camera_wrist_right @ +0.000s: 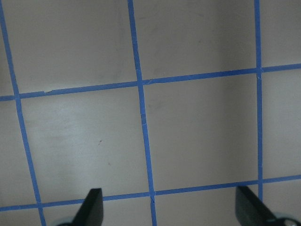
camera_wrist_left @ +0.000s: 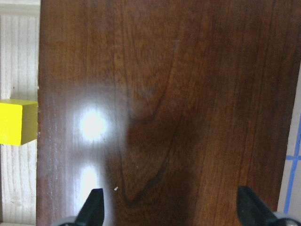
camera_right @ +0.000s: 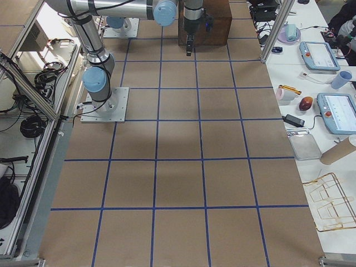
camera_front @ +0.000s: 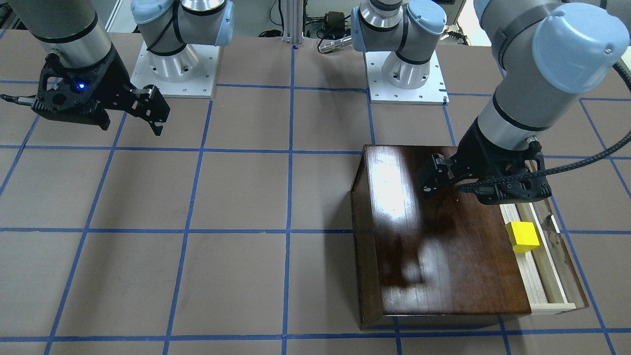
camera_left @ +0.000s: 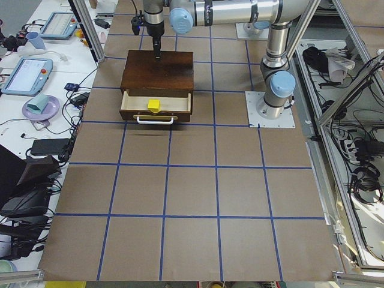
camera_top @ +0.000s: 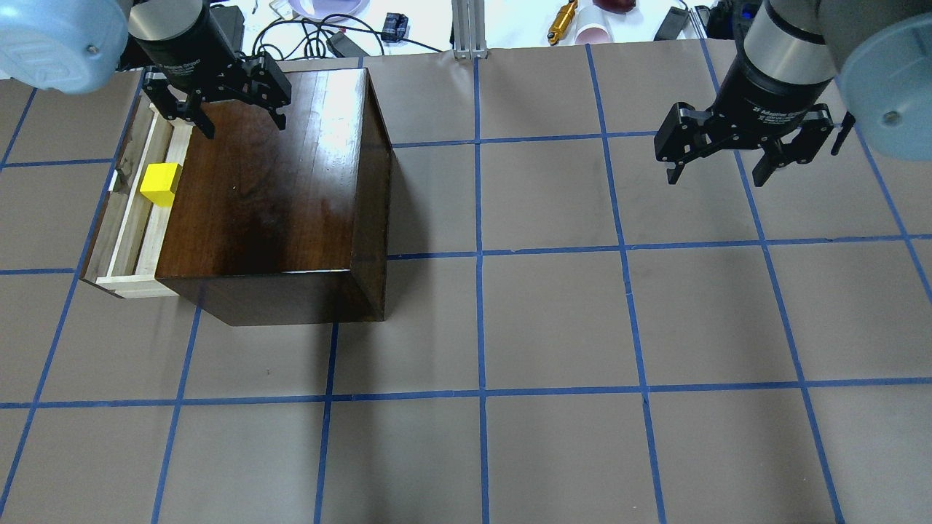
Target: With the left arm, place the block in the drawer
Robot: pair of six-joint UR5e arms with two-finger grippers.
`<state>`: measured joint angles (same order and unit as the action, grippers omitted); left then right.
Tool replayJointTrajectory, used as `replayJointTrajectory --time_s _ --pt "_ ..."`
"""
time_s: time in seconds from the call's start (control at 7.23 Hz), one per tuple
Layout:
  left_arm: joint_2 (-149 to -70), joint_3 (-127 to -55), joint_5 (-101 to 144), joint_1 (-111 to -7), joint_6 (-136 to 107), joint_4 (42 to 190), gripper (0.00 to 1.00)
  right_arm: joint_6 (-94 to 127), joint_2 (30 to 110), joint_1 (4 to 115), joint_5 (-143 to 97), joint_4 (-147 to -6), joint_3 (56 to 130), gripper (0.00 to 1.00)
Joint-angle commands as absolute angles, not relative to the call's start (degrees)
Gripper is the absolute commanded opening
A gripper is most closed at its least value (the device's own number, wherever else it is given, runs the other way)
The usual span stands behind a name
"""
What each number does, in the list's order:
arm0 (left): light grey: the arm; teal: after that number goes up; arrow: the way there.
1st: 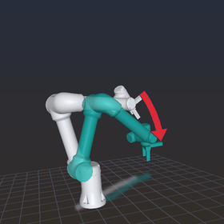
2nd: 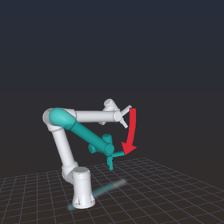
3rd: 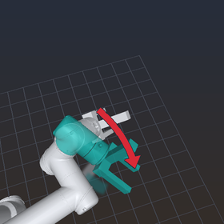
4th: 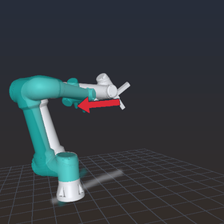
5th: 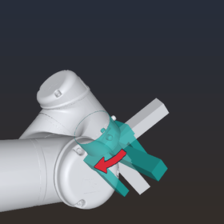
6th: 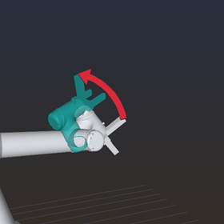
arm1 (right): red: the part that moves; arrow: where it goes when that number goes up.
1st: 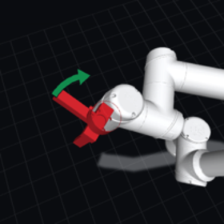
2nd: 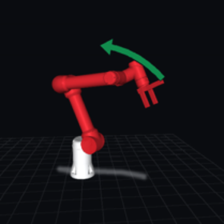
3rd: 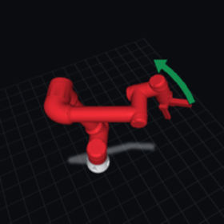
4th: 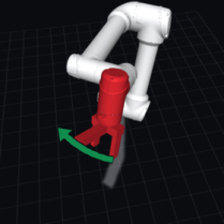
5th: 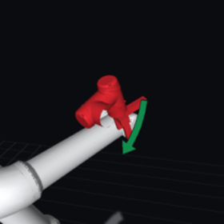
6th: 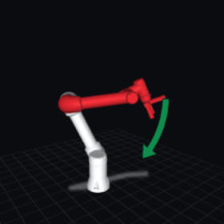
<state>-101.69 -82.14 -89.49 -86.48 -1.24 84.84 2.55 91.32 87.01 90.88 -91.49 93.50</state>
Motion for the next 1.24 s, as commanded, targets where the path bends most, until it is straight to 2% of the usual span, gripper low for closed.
replayJointTrajectory --time_s 0.0,0.41,1.11 --pt "-97.93 -84.81 -89.47 -87.36 -1.67 85.77 1.0 2.55 91.32 87.01 90.88 -91.49 93.43 1.0" --pt "-94.41 -88.59 -89.39 -87.98 -1.23 86.22 1.0 2.55 91.32 87.01 90.88 -91.49 93.51 1.0" --pt "-93.96 -88.33 -89.47 -87.54 -0.7 87.45 1.0 2.55 91.32 87.01 90.88 -91.49 93.43 1.0"
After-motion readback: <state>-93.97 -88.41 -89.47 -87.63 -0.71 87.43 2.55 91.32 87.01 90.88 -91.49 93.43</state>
